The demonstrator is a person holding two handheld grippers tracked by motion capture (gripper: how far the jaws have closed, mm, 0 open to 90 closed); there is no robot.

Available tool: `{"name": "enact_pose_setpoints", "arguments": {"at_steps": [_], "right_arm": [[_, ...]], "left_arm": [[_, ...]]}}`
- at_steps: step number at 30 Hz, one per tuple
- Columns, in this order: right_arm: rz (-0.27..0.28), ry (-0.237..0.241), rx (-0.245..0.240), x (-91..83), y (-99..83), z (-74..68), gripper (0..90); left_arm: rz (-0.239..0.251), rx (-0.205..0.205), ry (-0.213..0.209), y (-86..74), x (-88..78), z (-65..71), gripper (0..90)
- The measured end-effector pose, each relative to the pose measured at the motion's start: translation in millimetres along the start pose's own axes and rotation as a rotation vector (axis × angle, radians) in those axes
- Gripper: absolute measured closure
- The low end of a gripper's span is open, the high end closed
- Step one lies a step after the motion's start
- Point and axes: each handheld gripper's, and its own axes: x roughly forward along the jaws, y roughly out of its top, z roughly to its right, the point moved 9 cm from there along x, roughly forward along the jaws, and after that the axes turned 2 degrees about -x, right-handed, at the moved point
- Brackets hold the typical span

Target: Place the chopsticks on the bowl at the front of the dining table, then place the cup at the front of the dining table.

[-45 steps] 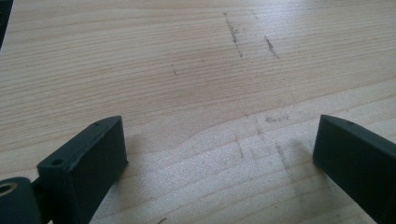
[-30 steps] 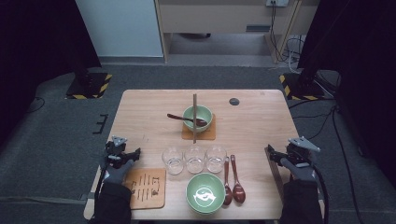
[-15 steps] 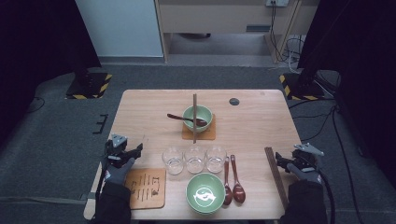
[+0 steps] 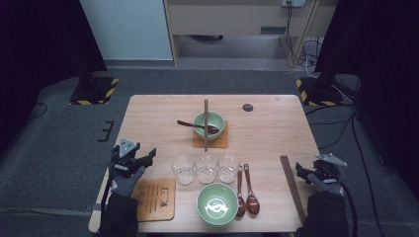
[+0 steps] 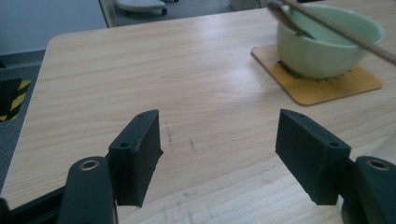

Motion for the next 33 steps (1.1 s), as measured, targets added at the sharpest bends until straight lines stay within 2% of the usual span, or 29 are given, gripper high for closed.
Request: {"name": "enact_pose_setpoints", "arguments": {"at_steps": [6,7,9,15,27,33], "right_arm": [[0.002,0.001,-0.003,0.5,-1.1,2.0,6.9],[0.003,-0.001,0.001,0.3,-1.2,2.7,6.9],[0.002,0.001,0.006,0.0,-1.7,4.2,6.9],[0.005,0.008,0.013,-0.1,-2.0,4.5,6.9],[-0.009,0.013,0.013,-0.1,-5.4,8.1,6.9],[-0.018,0.034,0.025,-0.3,-5.8,7.3,7.0]], "left_arm": [[0.022,0.013,-0.053,12.5,-8.8,19.8,30.1],[0.022,0.013,-0.053,12.5,-8.8,19.8,30.0],[0.031,0.015,-0.086,18.3,-13.6,31.6,29.4],[0.033,0.037,-0.134,25.1,-19.7,52.7,28.6],[0.004,0.061,-0.178,25.8,-18.5,75.6,28.2],[-0.041,0.073,-0.186,22.1,-8.4,81.9,28.3]]}}
